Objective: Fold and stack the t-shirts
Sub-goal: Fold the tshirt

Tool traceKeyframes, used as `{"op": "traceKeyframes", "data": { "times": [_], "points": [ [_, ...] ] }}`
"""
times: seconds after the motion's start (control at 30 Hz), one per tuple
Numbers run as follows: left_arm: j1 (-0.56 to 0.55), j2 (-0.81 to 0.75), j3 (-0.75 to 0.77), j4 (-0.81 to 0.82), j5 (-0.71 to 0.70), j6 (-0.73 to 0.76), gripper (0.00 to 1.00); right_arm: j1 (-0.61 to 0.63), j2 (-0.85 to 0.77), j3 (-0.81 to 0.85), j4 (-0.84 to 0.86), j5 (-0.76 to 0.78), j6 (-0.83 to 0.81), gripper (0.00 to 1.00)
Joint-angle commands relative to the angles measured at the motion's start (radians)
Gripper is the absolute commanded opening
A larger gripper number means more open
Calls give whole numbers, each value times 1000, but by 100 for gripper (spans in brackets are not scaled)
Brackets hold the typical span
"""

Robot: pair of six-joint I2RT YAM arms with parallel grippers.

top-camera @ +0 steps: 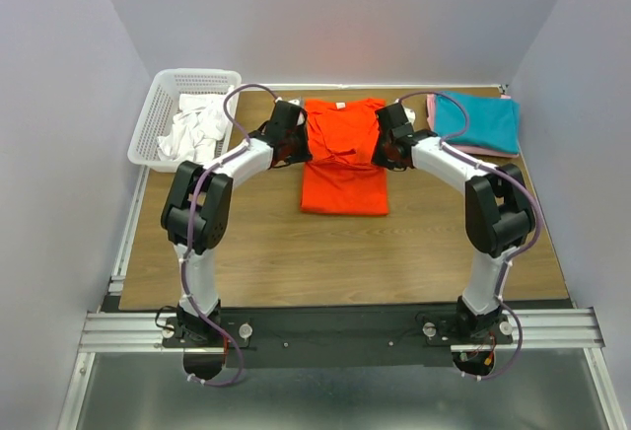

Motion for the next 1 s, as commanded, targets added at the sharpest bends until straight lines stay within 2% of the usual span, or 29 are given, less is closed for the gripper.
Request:
{"op": "traceKeyframes", "data": {
  "times": [0.0,0.13,0.17,0.23,0.27,0.3,0.33,0.37,0.4,0.47,0.5,0.63,0.8,0.97],
  "points": [
    [9,34,40,-4,42,34,0,-18,34,40,10,-6,-9,4],
    [13,63,66,-11,51,51,0,-25,55,49,10,-9,-7,5],
    [13,72,71,-17,52,52,0,-28,64,51,10,-7,-5,11],
    [16,81,84,-24,54,55,8,-33,70,63,8,-4,-4,24],
    [18,85,90,-33,51,58,16,-34,72,69,8,-3,-5,34],
    [19,88,103,-40,51,61,30,-34,72,77,8,2,-8,46],
    [21,89,115,-47,49,69,44,-36,72,83,8,20,-15,53],
    [24,86,144,-69,25,70,60,-36,70,100,8,27,-31,66],
    [24,82,159,-79,19,72,67,-36,70,109,8,31,-44,74],
    [24,62,182,-86,17,78,90,-37,46,112,10,13,-61,100],
    [23,31,183,-84,13,80,98,-36,16,105,10,-15,-67,100],
    [21,-70,114,-67,-3,60,98,-36,-63,20,26,-96,-65,100],
    [6,-242,-127,-5,12,28,98,-33,-214,-127,51,-225,-61,100],
    [-11,-362,-407,98,69,-23,98,-34,-337,-337,59,-219,1,100]
  ]
}}
